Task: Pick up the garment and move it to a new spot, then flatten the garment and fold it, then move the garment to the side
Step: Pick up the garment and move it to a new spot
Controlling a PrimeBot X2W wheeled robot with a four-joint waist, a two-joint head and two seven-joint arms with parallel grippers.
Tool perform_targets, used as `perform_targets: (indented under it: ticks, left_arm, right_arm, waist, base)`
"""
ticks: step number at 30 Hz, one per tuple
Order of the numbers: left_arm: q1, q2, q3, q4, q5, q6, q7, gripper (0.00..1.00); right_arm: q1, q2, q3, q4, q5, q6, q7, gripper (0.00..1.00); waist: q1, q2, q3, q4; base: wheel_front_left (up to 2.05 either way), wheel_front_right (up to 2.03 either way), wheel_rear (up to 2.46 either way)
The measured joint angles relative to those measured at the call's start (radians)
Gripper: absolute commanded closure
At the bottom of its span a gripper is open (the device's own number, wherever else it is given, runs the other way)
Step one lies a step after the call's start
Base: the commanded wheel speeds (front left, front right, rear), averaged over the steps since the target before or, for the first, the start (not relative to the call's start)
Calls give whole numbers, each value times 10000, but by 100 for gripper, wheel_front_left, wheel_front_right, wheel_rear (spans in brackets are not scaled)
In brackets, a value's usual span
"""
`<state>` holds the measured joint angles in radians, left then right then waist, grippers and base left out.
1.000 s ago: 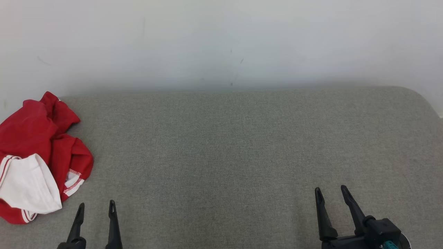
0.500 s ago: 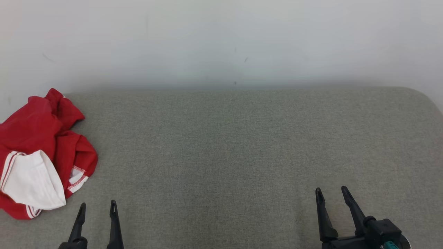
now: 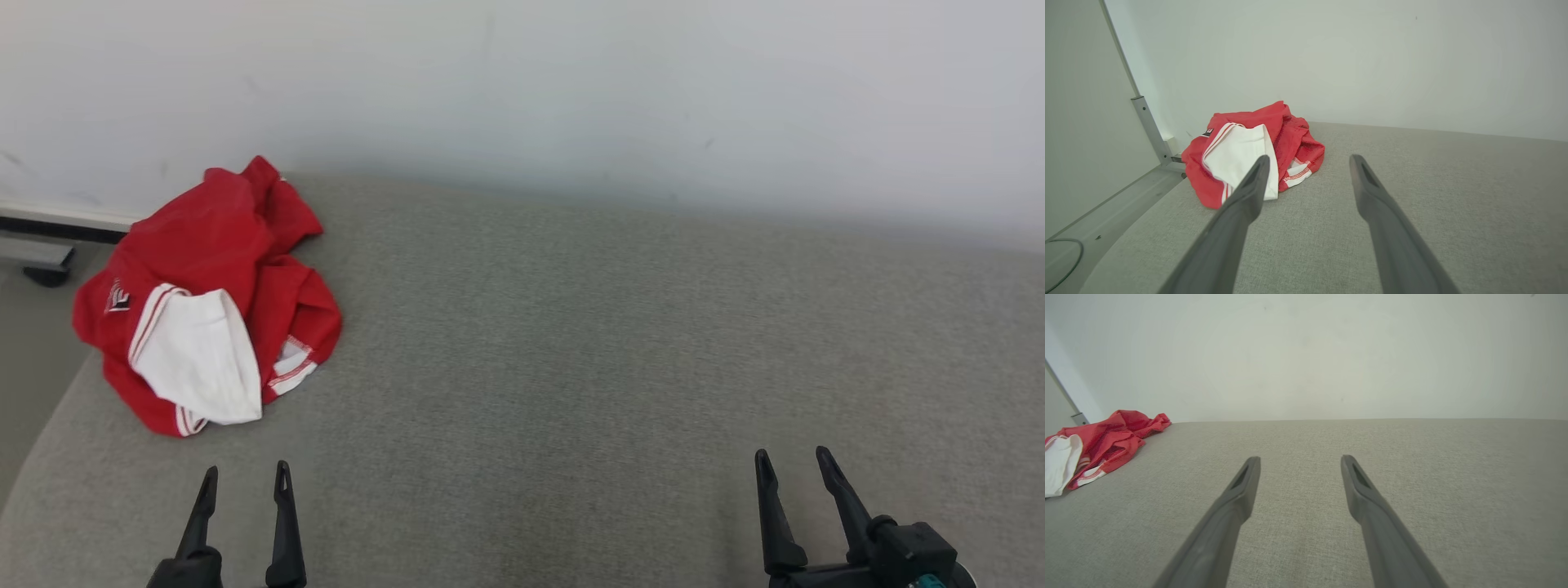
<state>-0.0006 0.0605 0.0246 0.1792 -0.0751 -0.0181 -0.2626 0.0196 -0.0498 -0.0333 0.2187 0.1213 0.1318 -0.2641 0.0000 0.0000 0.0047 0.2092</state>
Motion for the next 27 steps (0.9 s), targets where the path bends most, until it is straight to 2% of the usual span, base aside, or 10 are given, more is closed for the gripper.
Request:
perform_targets:
  ticks: [2, 8, 16, 21, 27]
  left_arm:
    - [8, -6, 19, 15, -25, 31, 0, 0]
    - [98, 0, 113, 17, -63, 107, 0, 0]
    - [271, 6, 334, -61, -155, 247, 0, 0]
    - [445, -2, 499, -247, -228, 376, 0, 0]
    - [570, -21, 593, -370, -234, 449, 0, 0]
  right_arm:
    - [1, -4, -12, 17, -12, 0, -2, 0]
    - [4, -4, 23, 90, -13, 0, 0, 0]
    - [-33, 0, 297, 198, -17, 0, 0, 0]
    - [-272, 0, 522, 322, -46, 0, 0, 0]
    - [-314, -2, 644, 445, -38, 0, 0, 0]
  waist:
    - [0, 0, 22, 538]
    - [0, 0, 33, 1595]
    - [-1, 0, 8, 2642]
    - [0, 0, 69, 3007]
    - [-1, 0, 57, 3037]
  base:
    - [0, 0, 0]
    - [0, 0, 0]
    - [0, 0, 0]
    - [0, 0, 0]
    - [0, 0, 0]
